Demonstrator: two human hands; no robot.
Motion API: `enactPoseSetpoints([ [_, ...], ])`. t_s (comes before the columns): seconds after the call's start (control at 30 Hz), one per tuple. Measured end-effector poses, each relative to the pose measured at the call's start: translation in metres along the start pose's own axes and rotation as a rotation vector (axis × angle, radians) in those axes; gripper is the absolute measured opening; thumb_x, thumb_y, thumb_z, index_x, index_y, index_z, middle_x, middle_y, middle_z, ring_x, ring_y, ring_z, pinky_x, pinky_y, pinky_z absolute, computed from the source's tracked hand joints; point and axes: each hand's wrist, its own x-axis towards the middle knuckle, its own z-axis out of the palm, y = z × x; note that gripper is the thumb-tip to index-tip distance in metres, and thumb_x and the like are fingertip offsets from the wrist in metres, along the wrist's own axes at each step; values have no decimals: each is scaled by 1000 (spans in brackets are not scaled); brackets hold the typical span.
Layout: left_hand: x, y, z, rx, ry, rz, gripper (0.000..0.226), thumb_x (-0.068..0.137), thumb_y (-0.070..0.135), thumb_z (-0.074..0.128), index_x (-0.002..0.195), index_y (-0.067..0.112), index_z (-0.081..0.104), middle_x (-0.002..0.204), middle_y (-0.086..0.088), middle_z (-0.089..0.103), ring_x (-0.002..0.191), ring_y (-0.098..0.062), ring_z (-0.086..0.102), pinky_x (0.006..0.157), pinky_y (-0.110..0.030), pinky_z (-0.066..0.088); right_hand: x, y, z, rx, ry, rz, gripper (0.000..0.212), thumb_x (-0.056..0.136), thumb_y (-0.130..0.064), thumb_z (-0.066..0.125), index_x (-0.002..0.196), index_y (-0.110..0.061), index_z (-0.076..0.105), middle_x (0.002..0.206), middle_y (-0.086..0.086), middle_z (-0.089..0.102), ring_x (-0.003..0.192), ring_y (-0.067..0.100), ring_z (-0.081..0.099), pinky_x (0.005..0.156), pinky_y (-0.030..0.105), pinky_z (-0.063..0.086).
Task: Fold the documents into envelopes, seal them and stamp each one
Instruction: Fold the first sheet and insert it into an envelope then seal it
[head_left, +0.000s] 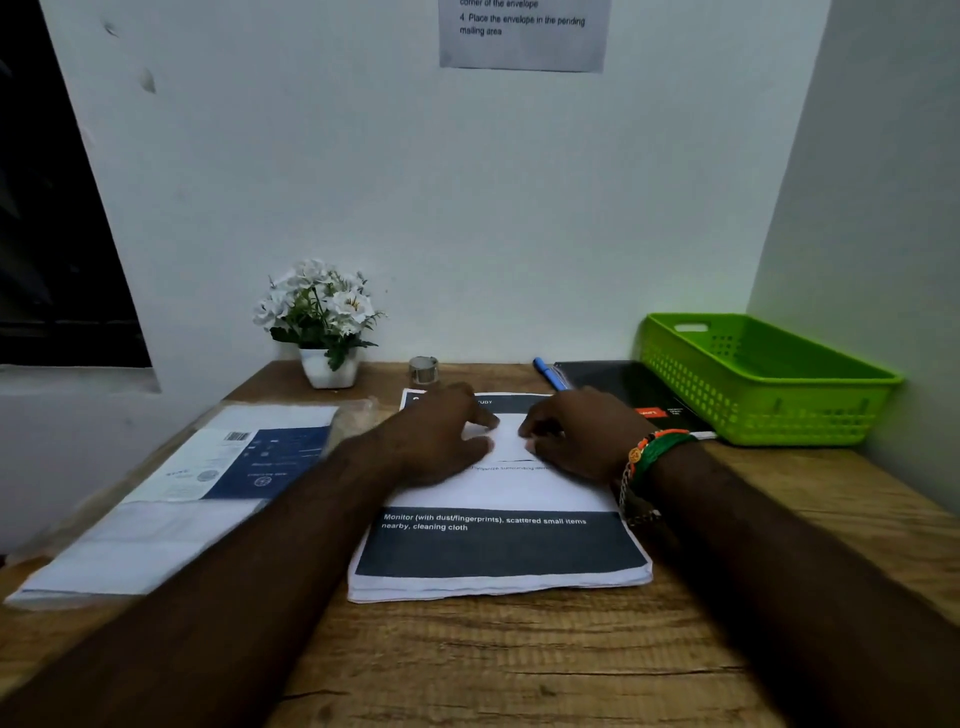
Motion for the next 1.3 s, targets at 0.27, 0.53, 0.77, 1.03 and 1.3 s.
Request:
enactPoseSetpoints([
  [0.27, 2, -7, -12, 65, -29, -106, 32, 92, 40, 70, 119, 23, 76, 116, 3, 72, 97, -10, 61, 83, -21, 42, 1, 5, 3, 15, -9, 14, 26, 90, -47, 60, 114, -39, 68, 106, -14, 70, 101, 14, 65, 84, 25, 45],
  [0.53, -2, -25, -31, 310, 153, -317, 26, 85, 44, 71, 85, 18, 69, 92, -2, 69, 91, -23, 68, 79, -34, 56, 3, 8, 5, 44, -10, 19, 25, 89, -47, 61, 112, -40, 67, 105, -17, 69, 101, 13, 64, 84, 25, 47],
  [0.77, 6, -11, 1, 122, -30, -145, 66, 76, 83, 55, 121, 36, 62, 116, 4, 61, 113, -20, 54, 99, -44, 49, 4, 8, 4, 63, -6, 24, 23, 88, -44, 64, 110, -39, 69, 104, -15, 70, 98, 11, 64, 83, 25, 47],
  [1.03, 10, -10, 3, -109, 41, -116, 28, 80, 52, 80, 91, 29, 68, 96, 15, 63, 96, -8, 57, 93, -36, 50, 17, 8, 22, 257, 129, 23, 28, 83, -37, 73, 109, -29, 68, 96, -15, 63, 97, 9, 62, 84, 25, 48],
  [1.3, 10, -11, 5, -224, 84, -139, 52, 56, 67, 79, 100, 44, 61, 103, 26, 63, 105, -4, 59, 103, -50, 45, 22, 10, 26, 201, 64, 24, 26, 87, -51, 64, 109, -37, 65, 100, -19, 54, 99, 10, 56, 90, 36, 48],
])
